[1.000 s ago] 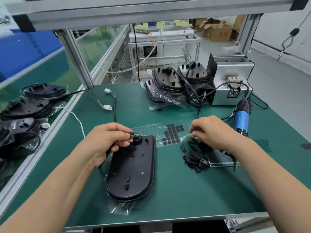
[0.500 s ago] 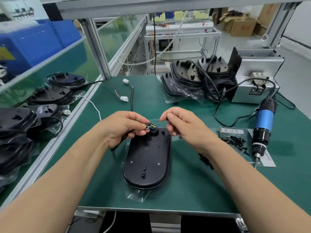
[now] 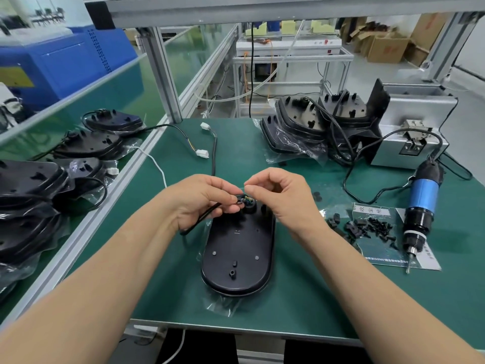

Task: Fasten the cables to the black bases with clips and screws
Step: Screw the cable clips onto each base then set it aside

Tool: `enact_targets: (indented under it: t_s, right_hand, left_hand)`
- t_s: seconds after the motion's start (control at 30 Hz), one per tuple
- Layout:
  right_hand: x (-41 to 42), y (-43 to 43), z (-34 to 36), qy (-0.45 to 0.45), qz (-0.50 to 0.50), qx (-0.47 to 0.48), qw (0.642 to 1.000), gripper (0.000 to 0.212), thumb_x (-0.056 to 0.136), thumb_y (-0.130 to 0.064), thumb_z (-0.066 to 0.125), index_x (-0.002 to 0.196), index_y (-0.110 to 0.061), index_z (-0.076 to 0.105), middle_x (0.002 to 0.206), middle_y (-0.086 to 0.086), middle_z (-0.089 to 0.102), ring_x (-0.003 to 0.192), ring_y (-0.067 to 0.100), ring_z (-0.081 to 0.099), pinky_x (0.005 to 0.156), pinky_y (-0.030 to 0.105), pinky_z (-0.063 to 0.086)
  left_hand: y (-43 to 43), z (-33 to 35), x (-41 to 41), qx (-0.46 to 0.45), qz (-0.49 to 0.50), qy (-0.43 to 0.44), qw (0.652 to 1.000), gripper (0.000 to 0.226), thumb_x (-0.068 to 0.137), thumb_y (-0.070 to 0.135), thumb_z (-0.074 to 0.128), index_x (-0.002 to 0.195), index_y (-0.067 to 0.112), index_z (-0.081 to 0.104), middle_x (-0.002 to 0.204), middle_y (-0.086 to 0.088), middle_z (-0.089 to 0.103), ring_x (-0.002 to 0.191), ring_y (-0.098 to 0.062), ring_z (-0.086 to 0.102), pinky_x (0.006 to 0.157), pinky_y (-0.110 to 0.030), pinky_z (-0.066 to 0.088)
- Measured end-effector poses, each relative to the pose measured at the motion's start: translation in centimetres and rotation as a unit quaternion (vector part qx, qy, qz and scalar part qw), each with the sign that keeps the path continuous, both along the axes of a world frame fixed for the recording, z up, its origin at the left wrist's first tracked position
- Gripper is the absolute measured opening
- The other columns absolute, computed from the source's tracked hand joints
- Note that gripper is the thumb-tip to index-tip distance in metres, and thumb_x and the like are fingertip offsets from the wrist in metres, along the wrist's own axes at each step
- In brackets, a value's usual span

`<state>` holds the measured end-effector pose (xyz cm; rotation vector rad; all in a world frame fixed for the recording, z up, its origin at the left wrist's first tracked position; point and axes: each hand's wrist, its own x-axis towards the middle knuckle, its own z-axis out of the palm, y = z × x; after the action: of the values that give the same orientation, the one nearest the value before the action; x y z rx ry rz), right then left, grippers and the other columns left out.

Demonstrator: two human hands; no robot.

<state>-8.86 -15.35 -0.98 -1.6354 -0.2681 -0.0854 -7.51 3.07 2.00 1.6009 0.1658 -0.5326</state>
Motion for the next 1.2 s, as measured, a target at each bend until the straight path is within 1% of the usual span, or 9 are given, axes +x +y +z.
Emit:
enact_targets:
  t_s: [0.13, 0.27, 0.4, 0.5, 0.63, 0.77, 0.87, 0.97, 1.2]
  right_hand:
    - [-0.3, 0.5, -0.4, 0.034, 0.015, -0.020, 0.999, 0.015, 0.080, -0.001, 0.079, 0.080, -0.015, 0.073, 0.074, 0.010, 0.072, 0.068, 0.015, 0.063, 0.072, 0.033, 0.055]
    - [-0.3, 0.4, -0.3, 0.049, 0.025, -0.052, 0.997, 0.015, 0.084, 0.002, 0.074, 0.083, -0.012, 0.074, 0.072, 0.002, 0.074, 0.067, 0.011, 0.069, 0.070, 0.026, 0.057]
    - [0.0, 0.2, 0.3, 0.034, 0.027, -0.131, 0.990, 0.014, 0.083, -0.004, 0.074, 0.080, -0.017, 0.075, 0.071, 0.003, 0.074, 0.061, 0.011, 0.067, 0.072, 0.035, 0.060]
    - [0.4, 0.1, 0.9, 0.041, 0.045, -0.158, 0.986, 0.016, 0.082, -0.007, 0.075, 0.076, -0.021, 0.074, 0.070, 0.003, 0.074, 0.061, 0.012, 0.067, 0.067, 0.036, 0.059]
    - [0.7, 0.3, 1.2, 0.041, 0.050, -0.196, 0.978, 0.016, 0.080, -0.007, 0.074, 0.073, -0.021, 0.074, 0.070, 0.001, 0.075, 0.066, 0.022, 0.071, 0.071, 0.043, 0.062]
    - [0.7, 0.6, 1.7, 0.049, 0.043, -0.209, 0.976, 0.011, 0.080, -0.007, 0.074, 0.076, -0.017, 0.074, 0.072, 0.003, 0.075, 0.062, 0.015, 0.068, 0.075, 0.045, 0.062]
    - [0.3, 0.9, 2.0, 0.015, 0.032, -0.248, 0.968, 0.013, 0.082, -0.010, 0.074, 0.076, -0.021, 0.072, 0.072, -0.002, 0.073, 0.062, 0.009, 0.065, 0.076, 0.040, 0.060]
    - [-0.1, 1.3, 2.6, -0.034, 0.024, -0.330, 0.943, 0.010, 0.083, -0.017, 0.074, 0.078, -0.025, 0.072, 0.076, -0.006, 0.071, 0.076, 0.015, 0.065, 0.077, 0.037, 0.056]
    - [0.2, 0.7, 2.3, 0.012, 0.058, -0.263, 0.963, 0.020, 0.081, -0.008, 0.074, 0.070, -0.025, 0.071, 0.065, -0.003, 0.071, 0.056, 0.009, 0.063, 0.070, 0.037, 0.061]
  left_hand:
    - [0.0, 0.1, -0.1, -0.004, -0.002, 0.007, 1.000, 0.020, 0.083, -0.011, 0.061, 0.091, 0.006, 0.069, 0.078, -0.011, 0.073, 0.062, -0.014, 0.071, 0.043, -0.014, 0.047]
    - [0.1, 0.3, -0.1, -0.005, 0.000, 0.011, 1.000, 0.019, 0.082, -0.011, 0.062, 0.092, 0.003, 0.069, 0.076, -0.011, 0.072, 0.063, -0.014, 0.071, 0.045, -0.014, 0.049]
    - [0.0, 0.5, -0.2, 0.027, -0.015, -0.019, 0.999, 0.017, 0.082, -0.012, 0.063, 0.092, 0.000, 0.068, 0.073, -0.013, 0.071, 0.062, -0.014, 0.071, 0.050, -0.015, 0.052]
    - [-0.2, 0.8, -0.3, 0.069, -0.021, -0.054, 0.996, 0.016, 0.080, -0.014, 0.064, 0.090, -0.002, 0.068, 0.073, -0.015, 0.071, 0.063, -0.015, 0.071, 0.052, -0.016, 0.052]
    - [-0.4, 1.0, -0.5, 0.103, -0.030, -0.085, 0.991, 0.018, 0.078, -0.017, 0.063, 0.087, -0.002, 0.070, 0.075, -0.017, 0.071, 0.065, -0.017, 0.071, 0.057, -0.018, 0.056]
    - [-0.6, 1.1, -0.5, 0.100, -0.019, -0.084, 0.991, 0.022, 0.077, -0.022, 0.060, 0.090, -0.007, 0.068, 0.078, -0.021, 0.070, 0.065, -0.020, 0.071, 0.060, -0.020, 0.058]
    - [-0.8, 1.1, -0.6, 0.102, -0.008, -0.081, 0.991, 0.024, 0.075, -0.023, 0.059, 0.083, -0.003, 0.069, 0.075, -0.020, 0.070, 0.064, -0.020, 0.070, 0.062, -0.022, 0.059]
    - [-0.9, 1.1, -0.7, 0.110, -0.003, -0.086, 0.990, 0.025, 0.074, -0.023, 0.059, 0.076, 0.000, 0.069, 0.071, -0.017, 0.070, 0.064, -0.019, 0.070, 0.060, -0.021, 0.058]
    - [-0.8, 1.0, -0.9, 0.086, 0.000, -0.067, 0.994, 0.025, 0.075, -0.024, 0.057, 0.081, -0.005, 0.070, 0.076, -0.021, 0.070, 0.067, -0.022, 0.070, 0.067, -0.023, 0.060]
